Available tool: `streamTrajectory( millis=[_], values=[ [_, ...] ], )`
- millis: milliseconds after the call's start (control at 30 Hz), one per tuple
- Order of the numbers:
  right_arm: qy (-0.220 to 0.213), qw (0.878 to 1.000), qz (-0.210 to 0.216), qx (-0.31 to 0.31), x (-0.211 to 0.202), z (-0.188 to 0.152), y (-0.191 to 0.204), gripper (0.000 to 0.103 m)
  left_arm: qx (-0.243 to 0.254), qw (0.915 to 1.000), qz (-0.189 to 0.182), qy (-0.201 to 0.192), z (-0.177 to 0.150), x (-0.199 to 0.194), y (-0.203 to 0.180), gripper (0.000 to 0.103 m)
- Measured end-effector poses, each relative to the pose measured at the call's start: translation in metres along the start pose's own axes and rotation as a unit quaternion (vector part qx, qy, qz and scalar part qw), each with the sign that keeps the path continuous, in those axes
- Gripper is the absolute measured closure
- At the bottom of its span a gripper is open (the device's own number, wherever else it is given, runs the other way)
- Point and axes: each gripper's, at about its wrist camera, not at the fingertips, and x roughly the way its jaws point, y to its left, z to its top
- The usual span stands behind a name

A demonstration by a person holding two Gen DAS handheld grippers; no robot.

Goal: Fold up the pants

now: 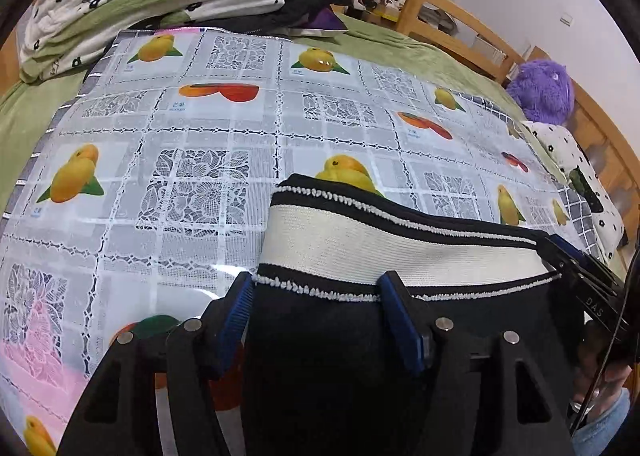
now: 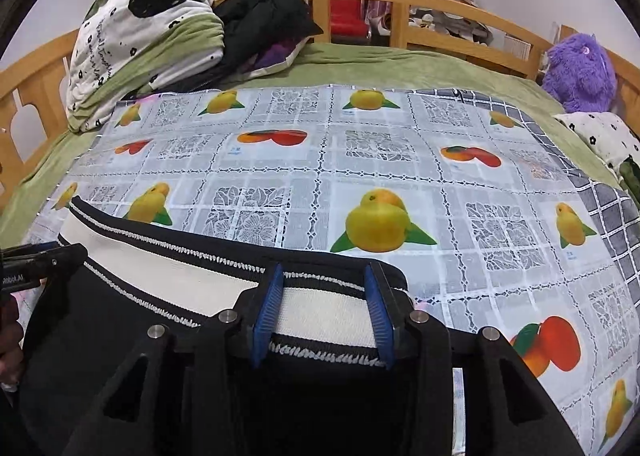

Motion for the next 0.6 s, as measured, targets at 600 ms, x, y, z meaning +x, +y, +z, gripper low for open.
streamTrajectory(
  millis=[600],
  values=[
    [-0.009, 0.998, 0.060, 0.033, -0.009, -0.006, 0.002, 0.027, 0.008, 0.9999, 0.009, -0.011, -0.001, 0.001, -0.008, 0.038]
  ],
)
